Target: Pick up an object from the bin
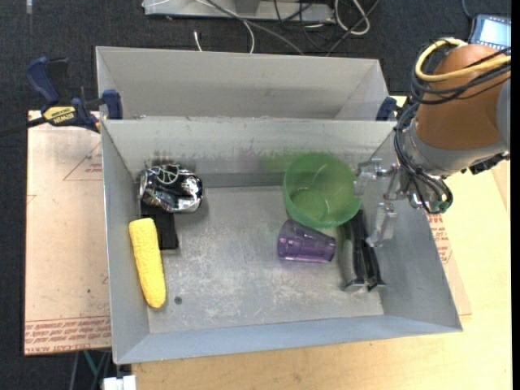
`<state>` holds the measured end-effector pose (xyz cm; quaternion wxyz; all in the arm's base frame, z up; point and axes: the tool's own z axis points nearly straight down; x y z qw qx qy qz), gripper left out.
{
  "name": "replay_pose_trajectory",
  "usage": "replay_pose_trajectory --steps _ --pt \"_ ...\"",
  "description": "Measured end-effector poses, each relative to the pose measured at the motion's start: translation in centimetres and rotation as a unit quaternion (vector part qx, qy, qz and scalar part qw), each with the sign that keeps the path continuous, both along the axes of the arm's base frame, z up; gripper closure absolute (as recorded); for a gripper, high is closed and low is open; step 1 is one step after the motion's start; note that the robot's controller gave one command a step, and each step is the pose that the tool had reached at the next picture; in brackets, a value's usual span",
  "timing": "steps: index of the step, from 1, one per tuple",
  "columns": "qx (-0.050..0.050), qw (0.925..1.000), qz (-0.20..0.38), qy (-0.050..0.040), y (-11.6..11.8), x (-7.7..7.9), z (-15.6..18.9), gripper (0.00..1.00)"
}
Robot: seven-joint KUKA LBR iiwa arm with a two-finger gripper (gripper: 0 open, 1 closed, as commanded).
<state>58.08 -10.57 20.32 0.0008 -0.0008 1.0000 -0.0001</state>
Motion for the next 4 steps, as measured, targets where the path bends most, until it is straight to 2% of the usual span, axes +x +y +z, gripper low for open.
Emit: replay_pose_trajectory --steps 1,2,3,4 --pt "0.000 1.0000 0.000 0.0000 0.0 0.0 0.0 0.00" --pt "0.001 0.9986 0.053 0.0022 7.6 -3.0 -6.9 0.00" --pt "-0.002 0.9980 0.063 -0.0043 5.4 -3.8 -6.7 0.00" --pt "-0.002 0.9979 0.064 -0.0044 5.5 -3.8 -6.7 0.00"
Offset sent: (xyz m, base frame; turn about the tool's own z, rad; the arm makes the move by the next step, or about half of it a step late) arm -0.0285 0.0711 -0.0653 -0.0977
